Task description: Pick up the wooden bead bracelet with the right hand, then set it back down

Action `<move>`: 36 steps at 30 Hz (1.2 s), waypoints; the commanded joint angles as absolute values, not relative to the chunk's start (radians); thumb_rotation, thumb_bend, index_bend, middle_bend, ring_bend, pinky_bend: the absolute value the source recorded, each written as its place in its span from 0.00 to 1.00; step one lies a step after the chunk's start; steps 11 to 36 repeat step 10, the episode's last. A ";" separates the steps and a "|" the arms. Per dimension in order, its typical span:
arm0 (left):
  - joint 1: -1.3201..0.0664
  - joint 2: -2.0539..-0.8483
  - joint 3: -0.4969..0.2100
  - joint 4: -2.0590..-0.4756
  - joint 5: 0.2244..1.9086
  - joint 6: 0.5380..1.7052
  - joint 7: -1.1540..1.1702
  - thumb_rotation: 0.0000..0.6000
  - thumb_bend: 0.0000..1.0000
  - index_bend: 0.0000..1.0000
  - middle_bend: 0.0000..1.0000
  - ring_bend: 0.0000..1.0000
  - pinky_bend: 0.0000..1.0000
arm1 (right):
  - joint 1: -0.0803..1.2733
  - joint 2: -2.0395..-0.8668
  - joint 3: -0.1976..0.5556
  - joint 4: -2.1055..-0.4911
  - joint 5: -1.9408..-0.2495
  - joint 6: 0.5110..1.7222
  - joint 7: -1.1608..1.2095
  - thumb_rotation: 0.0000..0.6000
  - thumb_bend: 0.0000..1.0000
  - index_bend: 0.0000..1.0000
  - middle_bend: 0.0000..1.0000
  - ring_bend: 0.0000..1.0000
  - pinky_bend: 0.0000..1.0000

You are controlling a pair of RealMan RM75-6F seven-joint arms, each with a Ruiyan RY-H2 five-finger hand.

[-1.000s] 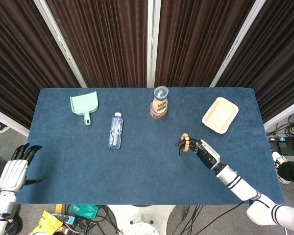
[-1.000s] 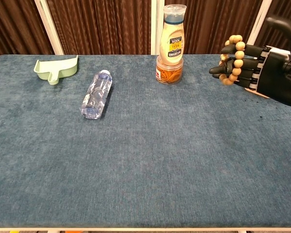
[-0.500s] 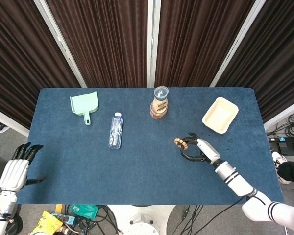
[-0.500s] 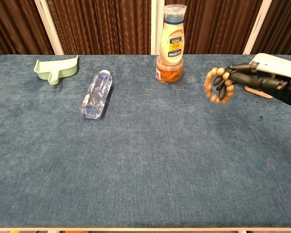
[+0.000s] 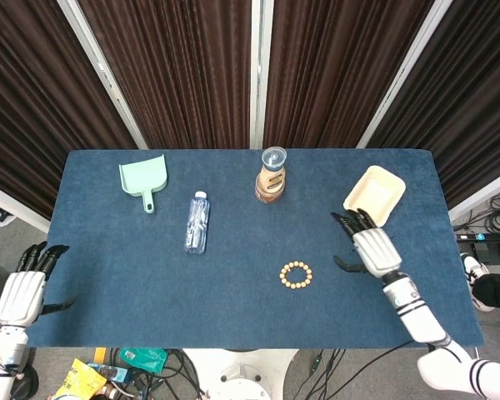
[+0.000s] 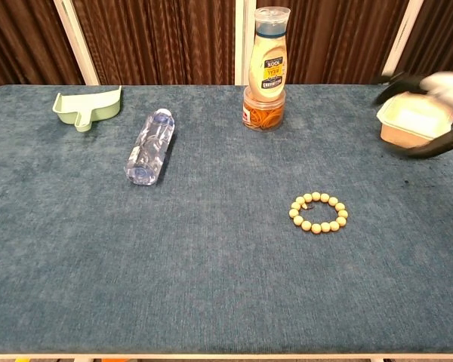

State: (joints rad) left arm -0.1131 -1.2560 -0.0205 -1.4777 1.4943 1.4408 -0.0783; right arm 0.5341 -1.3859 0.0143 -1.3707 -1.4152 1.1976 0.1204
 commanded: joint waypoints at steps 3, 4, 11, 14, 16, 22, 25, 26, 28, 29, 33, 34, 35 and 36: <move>-0.104 -1.279 -0.041 -1.476 1.483 1.475 -0.036 1.00 0.00 0.14 0.13 0.00 0.00 | 0.291 -1.216 -0.018 -1.546 -1.457 1.521 0.124 0.83 0.31 0.00 0.18 0.02 0.00; -0.104 -1.281 -0.044 -1.478 1.482 1.480 -0.029 1.00 0.00 0.14 0.13 0.00 0.00 | 0.272 -1.202 -0.026 -1.562 -1.467 1.542 0.129 0.82 0.31 0.00 0.18 0.02 0.00; -0.095 -1.289 -0.050 -1.489 1.479 1.503 0.007 1.00 0.00 0.14 0.13 0.00 0.00 | 0.186 -1.148 -0.049 -1.636 -1.499 1.618 0.128 0.83 0.31 0.00 0.16 0.02 0.00; -0.095 -1.289 -0.050 -1.489 1.479 1.503 0.007 1.00 0.00 0.14 0.13 0.00 0.00 | 0.186 -1.148 -0.049 -1.636 -1.499 1.618 0.128 0.83 0.31 0.00 0.16 0.02 0.00; -0.095 -1.289 -0.050 -1.489 1.479 1.503 0.007 1.00 0.00 0.14 0.13 0.00 0.00 | 0.186 -1.148 -0.049 -1.636 -1.499 1.618 0.128 0.83 0.31 0.00 0.16 0.02 0.00; -0.095 -1.289 -0.050 -1.489 1.479 1.503 0.007 1.00 0.00 0.14 0.13 0.00 0.00 | 0.186 -1.148 -0.049 -1.636 -1.499 1.618 0.128 0.83 0.31 0.00 0.16 0.02 0.00; -0.095 -1.289 -0.050 -1.489 1.479 1.503 0.007 1.00 0.00 0.14 0.13 0.00 0.00 | 0.186 -1.148 -0.049 -1.636 -1.499 1.618 0.128 0.83 0.31 0.00 0.16 0.02 0.00; -0.095 -1.289 -0.050 -1.489 1.479 1.503 0.007 1.00 0.00 0.14 0.13 0.00 0.00 | 0.186 -1.148 -0.049 -1.636 -1.499 1.618 0.128 0.83 0.31 0.00 0.16 0.02 0.00; -0.095 -1.289 -0.050 -1.489 1.479 1.503 0.007 1.00 0.00 0.14 0.13 0.00 0.00 | 0.186 -1.148 -0.049 -1.636 -1.499 1.618 0.128 0.83 0.31 0.00 0.16 0.02 0.00; -0.095 -1.289 -0.050 -1.489 1.479 1.503 0.007 1.00 0.00 0.14 0.13 0.00 0.00 | 0.186 -1.148 -0.049 -1.636 -1.499 1.618 0.128 0.83 0.31 0.00 0.16 0.02 0.00; -0.095 -1.289 -0.050 -1.489 1.479 1.503 0.007 1.00 0.00 0.14 0.13 0.00 0.00 | 0.186 -1.148 -0.049 -1.636 -1.499 1.618 0.128 0.83 0.31 0.00 0.16 0.02 0.00; -0.095 -1.289 -0.050 -1.489 1.479 1.503 0.007 1.00 0.00 0.14 0.13 0.00 0.00 | 0.186 -1.148 -0.049 -1.636 -1.499 1.618 0.128 0.83 0.31 0.00 0.16 0.02 0.00; -0.095 -1.289 -0.050 -1.489 1.479 1.503 0.007 1.00 0.00 0.14 0.13 0.00 0.00 | 0.186 -1.148 -0.049 -1.636 -1.499 1.618 0.128 0.83 0.31 0.00 0.16 0.02 0.00; -0.095 -1.289 -0.050 -1.489 1.479 1.503 0.007 1.00 0.00 0.14 0.13 0.00 0.00 | 0.186 -1.148 -0.049 -1.636 -1.499 1.618 0.128 0.83 0.31 0.00 0.16 0.02 0.00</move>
